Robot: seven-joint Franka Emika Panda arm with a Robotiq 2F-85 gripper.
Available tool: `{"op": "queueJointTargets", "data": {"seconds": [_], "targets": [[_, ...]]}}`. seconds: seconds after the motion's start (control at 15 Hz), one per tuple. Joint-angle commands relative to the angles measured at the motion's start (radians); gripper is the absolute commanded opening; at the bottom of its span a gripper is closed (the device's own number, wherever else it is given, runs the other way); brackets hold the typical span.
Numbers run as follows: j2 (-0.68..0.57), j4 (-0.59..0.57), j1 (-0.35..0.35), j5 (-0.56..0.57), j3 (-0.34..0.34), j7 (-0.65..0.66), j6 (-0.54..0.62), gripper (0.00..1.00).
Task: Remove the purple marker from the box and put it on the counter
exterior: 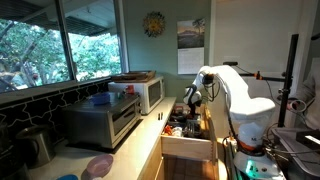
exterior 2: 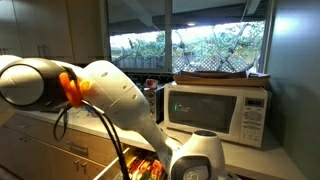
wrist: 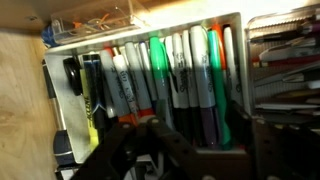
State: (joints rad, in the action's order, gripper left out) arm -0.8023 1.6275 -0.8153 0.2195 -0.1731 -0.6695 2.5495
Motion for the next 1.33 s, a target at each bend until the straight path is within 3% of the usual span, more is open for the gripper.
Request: {"op": "queueJointTargets", "data": {"seconds": [0.0,0.27,0.47,0.6,0.87,1.27], "targets": [[-0.069,-0.08,-0.031,-0.023,0.027,-0.048,-0.008,0.32],[-0.098,-0.119,-0.04,-0.021,0.035,-0.067,-0.023,0.33],[-0.098,-0.129,-0.053,-0.024,0.046,-0.099,-0.034,0.53],[-0.084,-0.123,-0.073,-0.034,0.065,-0.145,-0.053,0.56],[-0.079,-0.14,-0.1,-0.063,0.091,-0.23,-0.131,0.45],[-0.09,-0.19,-0.119,-0.112,0.105,-0.33,-0.23,0.41]]}}
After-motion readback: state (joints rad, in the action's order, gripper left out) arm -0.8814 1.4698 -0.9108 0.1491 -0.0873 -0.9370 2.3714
